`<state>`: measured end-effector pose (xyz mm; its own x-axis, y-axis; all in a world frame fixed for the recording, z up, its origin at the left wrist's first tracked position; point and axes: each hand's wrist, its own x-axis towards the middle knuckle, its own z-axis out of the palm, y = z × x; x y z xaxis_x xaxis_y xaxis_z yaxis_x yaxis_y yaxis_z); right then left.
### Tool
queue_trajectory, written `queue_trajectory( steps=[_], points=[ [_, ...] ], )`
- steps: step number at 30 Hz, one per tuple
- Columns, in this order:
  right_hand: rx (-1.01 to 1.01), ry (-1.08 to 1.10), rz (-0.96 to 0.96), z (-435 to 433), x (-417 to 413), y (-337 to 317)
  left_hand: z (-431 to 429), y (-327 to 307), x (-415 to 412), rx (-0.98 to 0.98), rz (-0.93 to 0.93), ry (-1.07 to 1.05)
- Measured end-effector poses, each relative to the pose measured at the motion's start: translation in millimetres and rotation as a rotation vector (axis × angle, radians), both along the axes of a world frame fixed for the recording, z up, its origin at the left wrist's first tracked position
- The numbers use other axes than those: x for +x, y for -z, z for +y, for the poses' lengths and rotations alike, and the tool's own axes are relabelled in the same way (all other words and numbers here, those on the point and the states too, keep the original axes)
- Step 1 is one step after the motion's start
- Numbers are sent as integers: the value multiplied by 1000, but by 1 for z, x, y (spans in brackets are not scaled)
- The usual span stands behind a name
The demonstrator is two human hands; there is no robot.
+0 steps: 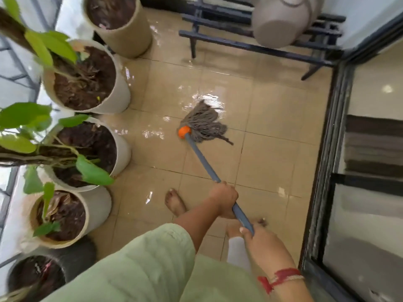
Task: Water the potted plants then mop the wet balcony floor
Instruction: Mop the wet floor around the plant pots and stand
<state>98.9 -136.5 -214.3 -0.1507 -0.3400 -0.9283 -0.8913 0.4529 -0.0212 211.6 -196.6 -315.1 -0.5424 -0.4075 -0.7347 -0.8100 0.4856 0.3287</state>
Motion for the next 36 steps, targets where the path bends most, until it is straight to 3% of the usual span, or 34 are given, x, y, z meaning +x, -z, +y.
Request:
queue_trajectory(
  steps=[7, 14, 17, 22, 25, 29, 36],
  points=[
    [13, -380, 12, -9, 67, -23, 37, -18, 82, 130, 51, -509],
    [2, -725, -4, -50, 89, -26, 33, 2, 122, 253, -6, -609],
    [11, -856, 4, -79, 106, -17, 26, 15, 144, 283, 33, -782],
    [111, -1078, -4, -131, 137, 6, 12, 36, 151, 350, -54, -1021],
    [115, -1165, 23, -148, 149, 14, 10, 51, 153, 416, -136, -1126],
    [178, -1105, -127, -151, 148, 39, 16, 58, 140, 468, -201, -1344],
    [138, -1461, -273, -160, 145, 32, 35, 46, 122, 538, -273, -1217]
  ],
)
